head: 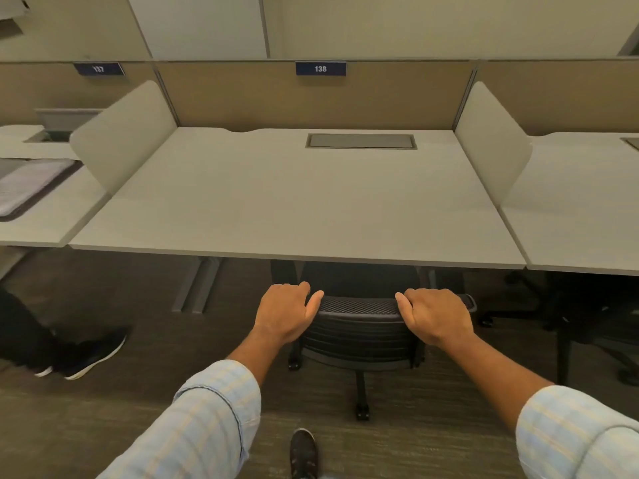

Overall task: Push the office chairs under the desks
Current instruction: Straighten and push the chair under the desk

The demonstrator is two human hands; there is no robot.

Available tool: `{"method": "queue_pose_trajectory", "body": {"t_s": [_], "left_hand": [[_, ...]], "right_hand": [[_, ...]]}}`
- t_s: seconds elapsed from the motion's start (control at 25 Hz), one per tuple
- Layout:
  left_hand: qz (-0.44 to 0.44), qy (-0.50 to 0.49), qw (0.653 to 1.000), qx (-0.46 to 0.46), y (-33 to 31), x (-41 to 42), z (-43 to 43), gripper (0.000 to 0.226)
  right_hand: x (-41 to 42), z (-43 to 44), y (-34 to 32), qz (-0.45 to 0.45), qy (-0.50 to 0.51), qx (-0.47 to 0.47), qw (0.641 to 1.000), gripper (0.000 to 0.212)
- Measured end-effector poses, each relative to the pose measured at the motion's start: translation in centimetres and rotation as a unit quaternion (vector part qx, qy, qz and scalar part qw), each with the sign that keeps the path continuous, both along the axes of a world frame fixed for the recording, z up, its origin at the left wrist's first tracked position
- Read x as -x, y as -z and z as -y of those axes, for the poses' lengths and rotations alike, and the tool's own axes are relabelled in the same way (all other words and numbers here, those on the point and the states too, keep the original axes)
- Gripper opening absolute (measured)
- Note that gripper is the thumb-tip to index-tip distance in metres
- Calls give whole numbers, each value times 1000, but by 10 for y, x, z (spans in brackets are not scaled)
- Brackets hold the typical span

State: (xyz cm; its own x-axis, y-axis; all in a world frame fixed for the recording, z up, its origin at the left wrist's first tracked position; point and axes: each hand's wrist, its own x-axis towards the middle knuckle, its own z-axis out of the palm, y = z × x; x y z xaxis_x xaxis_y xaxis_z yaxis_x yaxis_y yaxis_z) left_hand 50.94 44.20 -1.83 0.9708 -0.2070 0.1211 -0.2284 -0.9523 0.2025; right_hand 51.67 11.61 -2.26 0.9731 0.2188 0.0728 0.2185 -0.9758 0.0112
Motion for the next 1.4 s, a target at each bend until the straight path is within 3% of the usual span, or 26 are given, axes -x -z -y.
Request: {"method": "queue_pose_trajectory", "body": {"t_s": [0.24, 0.68, 0.88, 1.08, 1.24, 1.4], "left_hand": [[1, 23, 999, -36, 1, -24, -25, 55], [5, 31, 999, -23, 6, -63, -100, 60], [8, 16, 999, -26, 6, -68, -136, 54], [-14, 1, 999, -50, 6, -76, -174, 69], [-21, 3, 999, -37, 7, -75, -194, 70], [-31, 18, 996, -79, -1, -77, -209, 72]], "right_hand": [[-19, -24, 2, 9, 8, 13, 1000, 65], [-59, -86, 19, 5, -2, -30, 1000, 63], [-68, -127, 14, 9, -10, -30, 999, 61], [-80, -164, 10, 21, -14, -35, 999, 62], [-78, -191, 14, 24, -5, -44, 999, 63], [-73, -214, 15, 26, 5, -52, 998, 62]]}}
